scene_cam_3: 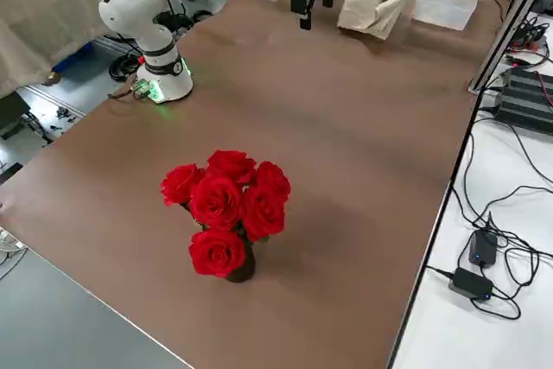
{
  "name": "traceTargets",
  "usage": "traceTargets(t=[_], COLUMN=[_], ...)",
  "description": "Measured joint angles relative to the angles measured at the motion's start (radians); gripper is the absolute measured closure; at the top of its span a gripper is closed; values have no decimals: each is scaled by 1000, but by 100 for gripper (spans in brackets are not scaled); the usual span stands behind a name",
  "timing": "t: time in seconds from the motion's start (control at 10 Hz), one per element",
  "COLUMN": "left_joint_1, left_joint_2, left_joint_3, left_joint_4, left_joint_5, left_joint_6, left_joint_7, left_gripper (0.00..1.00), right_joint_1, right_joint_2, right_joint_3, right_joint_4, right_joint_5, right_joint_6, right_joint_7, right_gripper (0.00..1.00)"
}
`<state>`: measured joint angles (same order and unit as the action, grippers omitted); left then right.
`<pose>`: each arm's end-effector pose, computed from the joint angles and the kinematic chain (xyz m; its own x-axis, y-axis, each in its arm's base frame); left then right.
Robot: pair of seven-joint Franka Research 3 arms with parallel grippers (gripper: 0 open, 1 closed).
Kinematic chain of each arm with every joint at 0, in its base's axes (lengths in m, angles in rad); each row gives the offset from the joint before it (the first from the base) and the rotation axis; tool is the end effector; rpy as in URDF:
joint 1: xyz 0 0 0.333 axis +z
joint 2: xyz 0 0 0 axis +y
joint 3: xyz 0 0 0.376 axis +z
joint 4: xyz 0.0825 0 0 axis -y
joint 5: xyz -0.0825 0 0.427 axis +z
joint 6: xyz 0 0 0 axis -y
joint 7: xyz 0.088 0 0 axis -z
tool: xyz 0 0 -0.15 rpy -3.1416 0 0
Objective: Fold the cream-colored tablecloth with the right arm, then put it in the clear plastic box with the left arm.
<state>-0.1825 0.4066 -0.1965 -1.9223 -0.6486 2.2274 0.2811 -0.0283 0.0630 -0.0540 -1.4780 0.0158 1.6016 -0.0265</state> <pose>0.6135 -0.2806 0.2714 0.9706 -0.2315 -0.0653 -0.1605 -0.8255 0.5411 0.6254 -0.0481 0.6539 0.9966 -0.0558 0.0610 -0.0552 -0.9984 -0.0108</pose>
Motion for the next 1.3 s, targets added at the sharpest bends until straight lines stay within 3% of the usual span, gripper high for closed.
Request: traceTargets(t=[0.3, 0.5, 0.7, 1.0, 1.3], left_joint_1=[13, 42, 41, 41, 40], left_joint_2=[-34, -34, -20, 66, 155], left_joint_3=[99, 124, 184, 244, 273], left_joint_4=[180, 312, 397, 584, 671], left_joint_5=[178, 272, 369, 490, 621], left_joint_6=[-341, -474, -526, -608, -617], left_joint_7=[14, 109, 288, 522, 763], left_gripper=[85, 85, 85, 85, 85], right_joint_1=[0, 0, 0, 0, 0], right_joint_2=[0, 0, 0, 0, 0], right_joint_3=[-1, -1, -1, -2, -4], right_joint_4=[0, 0, 0, 0, 0], right_joint_5=[0, 0, 0, -1, -1], right_joint_6=[1, 1, 1, 1, 1], right_joint_7=[0, 0, 0, 0, 0], right_gripper=[0, 0, 0, 0, 0])
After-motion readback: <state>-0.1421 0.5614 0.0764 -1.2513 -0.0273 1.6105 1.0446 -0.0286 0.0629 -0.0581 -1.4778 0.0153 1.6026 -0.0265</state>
